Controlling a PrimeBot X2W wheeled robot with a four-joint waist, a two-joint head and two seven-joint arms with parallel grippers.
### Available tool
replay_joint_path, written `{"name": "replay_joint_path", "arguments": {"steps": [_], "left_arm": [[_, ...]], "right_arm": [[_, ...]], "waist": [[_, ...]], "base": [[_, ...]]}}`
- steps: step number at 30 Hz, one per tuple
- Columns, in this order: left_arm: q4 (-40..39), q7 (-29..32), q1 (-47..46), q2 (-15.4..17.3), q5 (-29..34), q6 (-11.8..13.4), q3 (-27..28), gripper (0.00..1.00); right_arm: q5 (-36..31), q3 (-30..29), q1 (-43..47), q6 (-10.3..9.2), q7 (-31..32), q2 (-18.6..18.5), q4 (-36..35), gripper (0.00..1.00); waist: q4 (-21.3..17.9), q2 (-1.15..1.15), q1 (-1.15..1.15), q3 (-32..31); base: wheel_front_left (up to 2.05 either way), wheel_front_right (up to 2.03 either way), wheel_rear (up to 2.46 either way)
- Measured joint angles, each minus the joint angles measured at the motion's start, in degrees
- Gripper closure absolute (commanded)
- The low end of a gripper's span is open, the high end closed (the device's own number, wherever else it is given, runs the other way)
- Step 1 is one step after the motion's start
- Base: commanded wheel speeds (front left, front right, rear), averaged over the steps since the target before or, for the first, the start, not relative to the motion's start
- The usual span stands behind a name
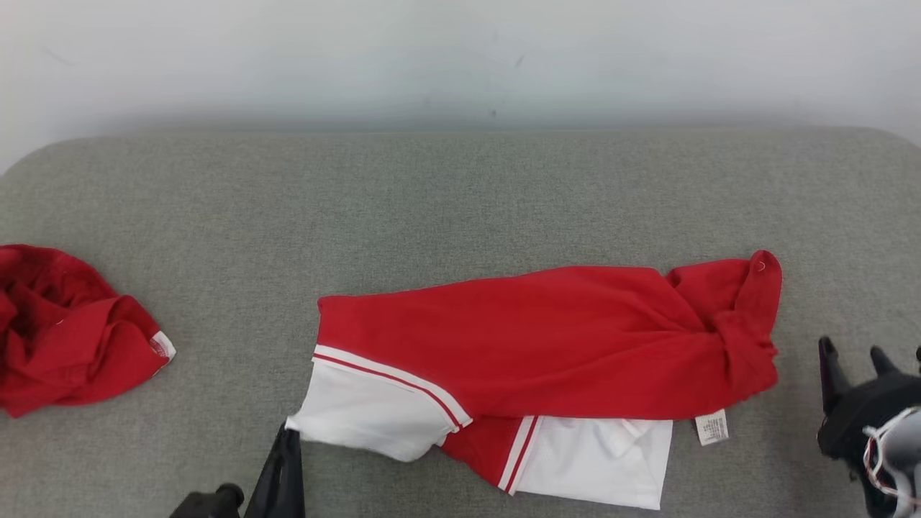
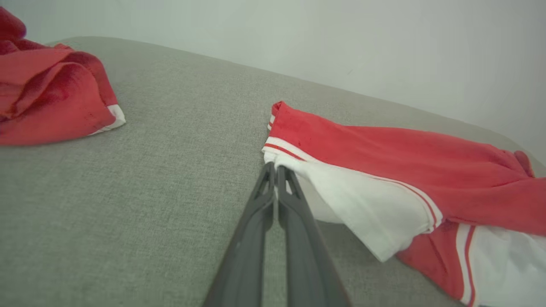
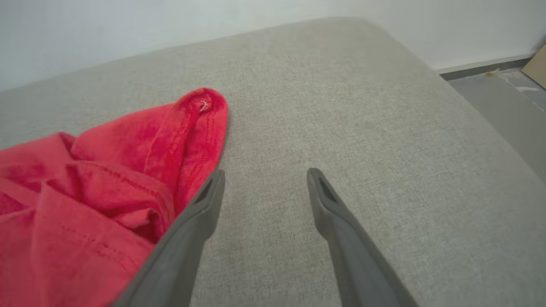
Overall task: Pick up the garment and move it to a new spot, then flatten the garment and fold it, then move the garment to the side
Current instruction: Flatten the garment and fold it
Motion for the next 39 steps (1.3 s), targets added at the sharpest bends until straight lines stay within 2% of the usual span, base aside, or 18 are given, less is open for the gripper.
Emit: {"name": "replay_joint_path", "arguments": {"steps": [1,2,6,11,17,25,31,39], "left_arm": [[0.5,0.0,0.5,0.0,-0.1,0.0,0.0,0.18],[1.1,0.0,0.8,0.0,-0.4,0.0,0.1,0.0],[2.5,0.6,1.4,0.1,-1.2,0.3,0.5,0.0],[4.0,0.4,3.2,0.9,-1.6,1.0,1.4,0.0],[4.9,0.3,3.7,2.4,-2.5,0.5,2.3,0.0],[5.9,3.0,0.3,1.8,-6.2,-2.0,3.0,0.0],[11.1,11.4,-2.4,1.4,-6.2,-3.5,-1.8,0.0],[12.6,13.9,-2.5,1.7,-5.4,-3.0,-3.7,0.0]], "right_arm": [[-0.8,-1.6,1.0,0.0,-0.1,1.1,-0.4,0.0],[-1.7,-3.0,1.9,0.0,-0.2,2.3,-0.9,0.0],[-3.4,-6.8,4.6,0.0,0.9,5.8,-4.5,0.0],[-5.0,-8.9,8.3,0.01,2.7,9.1,-9.7,0.0],[-6.3,-10.9,12.2,0.0,4.5,11.5,-16.2,0.0],[-6.4,-10.1,13.8,0.01,6.8,13.0,-20.8,0.0],[-6.4,-9.2,13.9,0.01,7.6,13.5,-22.3,0.0],[-6.8,-9.4,14.3,0.01,8.3,13.6,-23.8,0.0]], "waist": [[0.1,0.0,0.0,0.0],[0.2,0.0,0.0,0.1],[0.0,0.0,0.0,0.0],[-0.5,0.0,0.0,-0.7],[-0.7,0.0,0.0,-1.8],[-1.4,0.0,0.0,-2.2],[-1.4,0.0,0.0,-2.0],[-1.4,0.0,0.0,-1.9]], "base": [[0.0,0.0,0.0],[0.0,0.0,0.0],[0.0,0.0,0.0],[0.0,0.0,0.0],[0.0,0.0,0.0],[0.0,0.0,0.0],[0.0,0.0,0.0],[0.0,0.0,0.0]]}}
